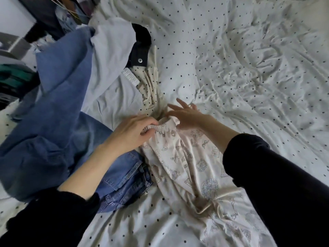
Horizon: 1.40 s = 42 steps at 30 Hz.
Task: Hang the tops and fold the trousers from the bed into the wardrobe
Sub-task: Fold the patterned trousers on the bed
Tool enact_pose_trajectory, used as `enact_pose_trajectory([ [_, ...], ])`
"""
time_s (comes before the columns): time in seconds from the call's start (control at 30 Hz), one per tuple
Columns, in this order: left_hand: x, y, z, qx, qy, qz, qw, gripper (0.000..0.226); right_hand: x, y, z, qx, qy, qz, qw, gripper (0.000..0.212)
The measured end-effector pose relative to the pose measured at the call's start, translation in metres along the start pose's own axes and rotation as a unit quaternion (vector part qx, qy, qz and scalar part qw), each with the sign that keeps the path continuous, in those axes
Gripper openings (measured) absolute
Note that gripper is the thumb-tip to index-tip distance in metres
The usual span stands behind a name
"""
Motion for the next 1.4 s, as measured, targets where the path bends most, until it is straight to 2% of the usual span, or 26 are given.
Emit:
enact_pose_trajectory([
  [0.1,-0.016,-0.005,-0.001,-0.027,-0.023,-0.043,0.998,0.028,-0.012,-0.009,-0.006,-0.008,-0.022,0.043,0.999,0.030],
  [0.17,-0.012,-0.012,-0.015,-0.105,-0.035,-0.118,0.987,0.040,-0.027,-0.025,0.000,-0.002,0.060,0.085,0.995,0.018],
  [0.23,-0.016,-0.017,-0.022,-0.152,-0.006,-0.160,0.975,0.041,-0.055,-0.052,0.010,0.011,0.138,0.133,0.981,0.016],
  [0.3,-0.031,-0.017,-0.019,-0.167,0.011,-0.150,0.974,0.016,-0.086,-0.083,0.018,0.025,0.159,0.160,0.974,0.018],
  [0.33,-0.039,-0.018,-0.013,-0.170,0.008,-0.145,0.975,0.016,-0.098,-0.098,0.020,0.028,0.160,0.162,0.973,0.019],
  [0.4,-0.063,-0.013,0.006,-0.173,0.000,-0.127,0.977,0.036,-0.123,-0.132,0.025,0.031,0.163,0.175,0.970,0.019],
  [0.57,-0.134,-0.004,0.074,-0.145,-0.039,-0.075,0.986,0.044,-0.162,-0.229,0.036,0.057,0.183,0.229,0.954,0.023],
  [0.63,-0.159,-0.003,0.107,-0.126,-0.056,-0.067,0.988,0.032,-0.170,-0.273,0.036,0.061,0.182,0.221,0.956,0.024],
  [0.67,-0.169,-0.004,0.118,-0.118,-0.071,-0.063,0.988,0.040,-0.174,-0.292,0.038,0.062,0.184,0.217,0.957,0.025],
  [0.73,-0.187,-0.009,0.147,-0.091,-0.097,-0.065,0.989,0.074,-0.179,-0.339,0.038,0.055,0.214,0.208,0.953,0.025],
  [0.8,-0.199,-0.016,0.173,-0.061,-0.108,-0.071,0.990,0.087,-0.182,-0.377,0.038,0.031,0.299,0.199,0.933,0.019],
  [0.83,-0.207,-0.017,0.188,-0.056,-0.103,-0.074,0.990,0.081,-0.185,-0.397,0.038,0.017,0.341,0.198,0.919,0.017],
  [0.93,-0.227,-0.022,0.219,-0.031,-0.068,-0.041,0.996,0.044,-0.190,-0.436,0.043,-0.020,0.435,0.206,0.876,0.018],
  [1.0,-0.245,-0.027,0.240,-0.004,-0.080,-0.009,0.997,0.036,-0.200,-0.469,0.047,-0.025,0.447,0.269,0.853,0.017],
  [1.03,-0.254,-0.031,0.250,0.011,-0.093,-0.005,0.996,0.042,-0.207,-0.488,0.050,-0.017,0.438,0.317,0.841,0.015],
  [1.13,-0.271,-0.038,0.265,0.039,-0.149,0.008,0.988,0.084,-0.219,-0.531,0.057,0.011,0.389,0.442,0.808,0.027],
  [1.23,-0.274,-0.038,0.279,0.064,-0.186,-0.025,0.980,0.094,-0.226,-0.557,0.057,0.046,0.292,0.482,0.825,0.031],
  [1.3,-0.271,-0.038,0.284,0.064,-0.248,-0.077,0.964,0.092,-0.228,-0.569,0.056,0.068,0.251,0.474,0.841,0.031],
  [1.37,-0.267,-0.039,0.288,0.058,-0.270,-0.119,0.954,0.078,-0.225,-0.574,0.059,0.071,0.262,0.443,0.854,0.034],
  [1.4,-0.266,-0.037,0.288,0.050,-0.241,-0.118,0.962,0.063,-0.222,-0.573,0.060,0.065,0.284,0.423,0.858,0.033],
])
Point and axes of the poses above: each hand's wrist, its own y-axis towards the middle knuckle, its own x-axis out of the palm, z = x × y, the point moved 8 cm from there along y, towards the middle knuckle, and after that the axes turned 10 degrees about -z, right-handed, at the moved point
